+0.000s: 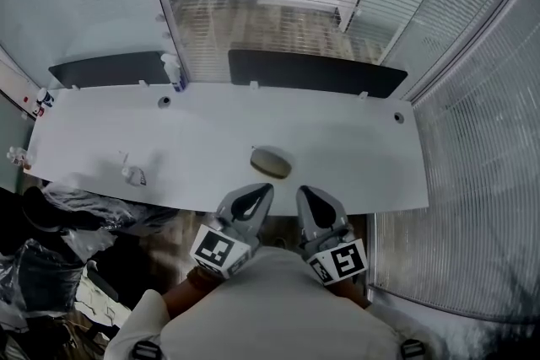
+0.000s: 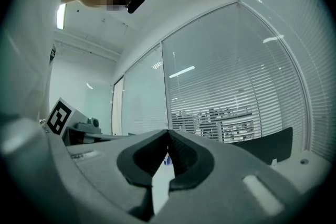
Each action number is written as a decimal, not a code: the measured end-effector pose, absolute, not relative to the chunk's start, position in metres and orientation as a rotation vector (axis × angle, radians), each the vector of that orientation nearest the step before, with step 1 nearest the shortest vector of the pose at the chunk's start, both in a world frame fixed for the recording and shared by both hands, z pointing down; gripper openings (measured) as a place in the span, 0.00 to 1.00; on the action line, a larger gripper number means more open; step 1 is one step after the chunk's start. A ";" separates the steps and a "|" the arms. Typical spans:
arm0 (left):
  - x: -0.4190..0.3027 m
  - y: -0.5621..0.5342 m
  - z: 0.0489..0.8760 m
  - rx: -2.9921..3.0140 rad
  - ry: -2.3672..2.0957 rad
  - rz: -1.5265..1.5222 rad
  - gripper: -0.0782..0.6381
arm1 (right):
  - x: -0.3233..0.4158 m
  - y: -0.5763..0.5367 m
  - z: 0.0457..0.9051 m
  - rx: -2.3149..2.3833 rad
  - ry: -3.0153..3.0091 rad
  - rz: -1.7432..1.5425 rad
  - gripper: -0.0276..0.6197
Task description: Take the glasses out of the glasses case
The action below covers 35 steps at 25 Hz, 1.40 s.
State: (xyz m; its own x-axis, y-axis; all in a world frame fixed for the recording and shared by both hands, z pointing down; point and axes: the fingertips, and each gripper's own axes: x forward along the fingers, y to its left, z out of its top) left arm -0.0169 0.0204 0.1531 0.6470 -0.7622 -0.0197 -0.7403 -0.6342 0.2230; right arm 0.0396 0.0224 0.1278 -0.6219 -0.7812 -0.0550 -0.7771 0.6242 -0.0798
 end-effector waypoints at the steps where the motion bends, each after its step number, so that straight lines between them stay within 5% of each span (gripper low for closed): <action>1: -0.014 0.019 0.154 2.671 -1.233 -0.165 0.11 | 0.042 0.021 0.129 -1.321 2.759 -0.077 0.05; 35: -0.015 -0.030 0.241 2.516 -1.331 0.020 0.11 | 0.022 -0.032 0.224 -1.162 3.090 -0.128 0.05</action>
